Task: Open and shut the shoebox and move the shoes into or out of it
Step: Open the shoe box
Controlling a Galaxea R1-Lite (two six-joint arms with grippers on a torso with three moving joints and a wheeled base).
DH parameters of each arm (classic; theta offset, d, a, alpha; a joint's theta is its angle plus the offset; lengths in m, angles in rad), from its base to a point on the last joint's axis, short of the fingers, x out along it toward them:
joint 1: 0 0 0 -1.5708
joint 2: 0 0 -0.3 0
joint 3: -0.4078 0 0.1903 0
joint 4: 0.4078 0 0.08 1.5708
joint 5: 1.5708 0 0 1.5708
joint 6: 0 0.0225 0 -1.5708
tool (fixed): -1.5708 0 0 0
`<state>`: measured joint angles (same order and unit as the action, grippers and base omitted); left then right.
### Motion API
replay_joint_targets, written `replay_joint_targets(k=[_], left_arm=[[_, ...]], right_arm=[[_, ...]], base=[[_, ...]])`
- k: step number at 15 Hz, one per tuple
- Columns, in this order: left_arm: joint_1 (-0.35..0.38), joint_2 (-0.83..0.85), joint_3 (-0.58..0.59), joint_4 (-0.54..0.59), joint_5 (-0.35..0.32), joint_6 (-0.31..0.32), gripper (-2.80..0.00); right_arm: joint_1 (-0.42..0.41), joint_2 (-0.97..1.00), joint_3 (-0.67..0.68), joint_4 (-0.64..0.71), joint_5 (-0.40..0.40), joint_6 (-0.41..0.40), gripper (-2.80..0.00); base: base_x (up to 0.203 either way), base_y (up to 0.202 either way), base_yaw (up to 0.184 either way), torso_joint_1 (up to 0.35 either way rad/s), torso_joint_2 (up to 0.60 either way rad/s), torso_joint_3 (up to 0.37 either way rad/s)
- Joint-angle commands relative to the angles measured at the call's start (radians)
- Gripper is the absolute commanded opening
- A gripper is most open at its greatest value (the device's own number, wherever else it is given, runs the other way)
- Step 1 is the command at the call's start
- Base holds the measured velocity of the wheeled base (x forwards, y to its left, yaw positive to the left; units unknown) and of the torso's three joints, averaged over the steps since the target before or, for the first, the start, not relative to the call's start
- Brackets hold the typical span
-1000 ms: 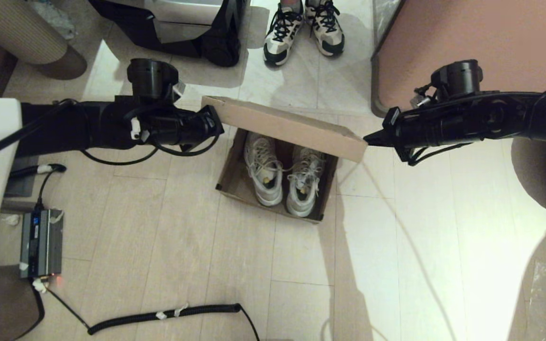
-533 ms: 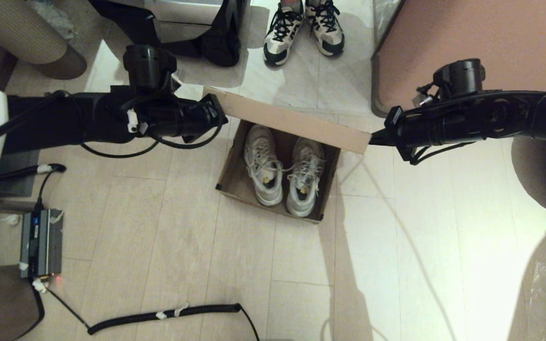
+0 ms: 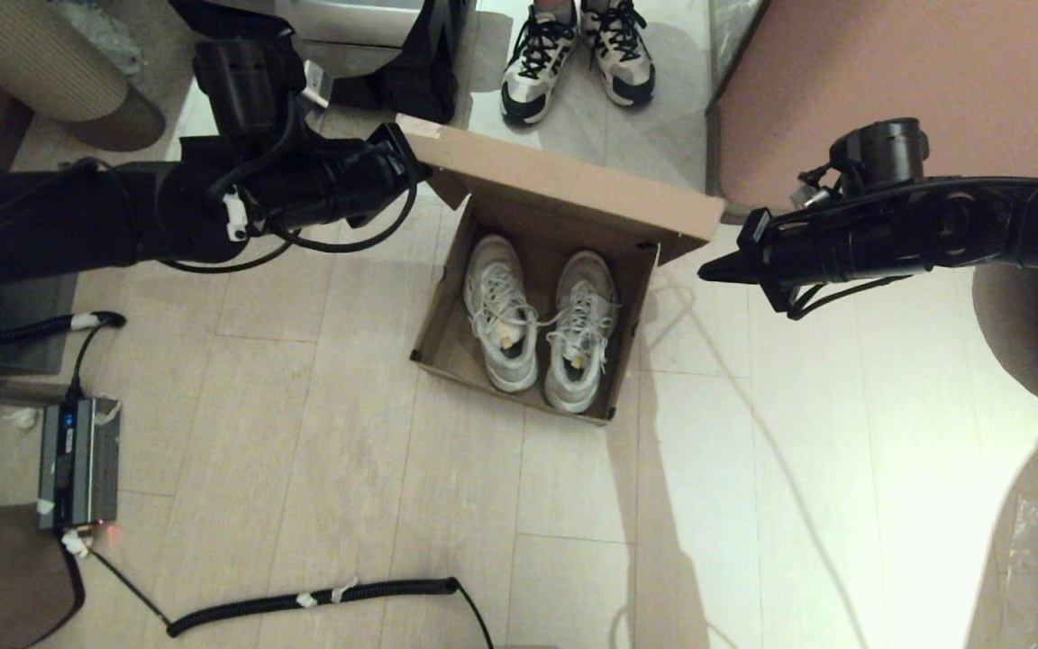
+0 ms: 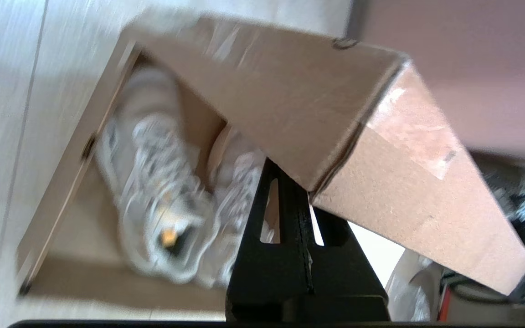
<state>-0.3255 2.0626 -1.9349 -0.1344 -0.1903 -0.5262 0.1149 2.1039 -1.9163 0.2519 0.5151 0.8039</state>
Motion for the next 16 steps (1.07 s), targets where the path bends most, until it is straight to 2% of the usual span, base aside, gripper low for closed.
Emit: replay_joint_targets(k=[1,4,10,11,13,16], left_arm=[[-0.002,0.022,0.001,-0.07,-0.007,-0.004,-2.8],[-0.005,0.097,0.001,-0.272,-0.036,-0.003,-2.8],[-0.01,0.257,0.001,-0.706,-0.16,0.002,-2.8],[-0.01,0.279,-0.001,-0.752,-0.174,0.004,-2.8],[-0.016,0.305,-0.002,-0.767,-0.187,0.02,-2.8],[-0.026,0.324,-0.003,-0.772,-0.23,0.094,-2.8]], right_arm=[[-0.002,-0.027,0.025,0.001,0.002,0.003,-2.8],[-0.008,-0.061,0.064,0.0,-0.012,0.001,-2.8],[-0.018,-0.094,0.09,0.0,-0.041,-0.038,-2.8],[-0.018,-0.103,0.105,-0.002,-0.041,-0.038,-2.8],[-0.018,-0.128,0.147,-0.003,-0.041,-0.04,-2.8],[-0.015,-0.181,0.234,-0.006,-0.04,-0.041,-2.8]], base=[[0.0,0.0,0.0,0.0,0.0,0.0],[0.0,0.0,0.0,0.0,0.0,0.0],[0.0,0.0,0.0,0.0,0.0,0.0],[0.0,0.0,0.0,0.0,0.0,0.0],[0.0,0.0,0.0,0.0,0.0,0.0],[0.0,0.0,0.0,0.0,0.0,0.0]])
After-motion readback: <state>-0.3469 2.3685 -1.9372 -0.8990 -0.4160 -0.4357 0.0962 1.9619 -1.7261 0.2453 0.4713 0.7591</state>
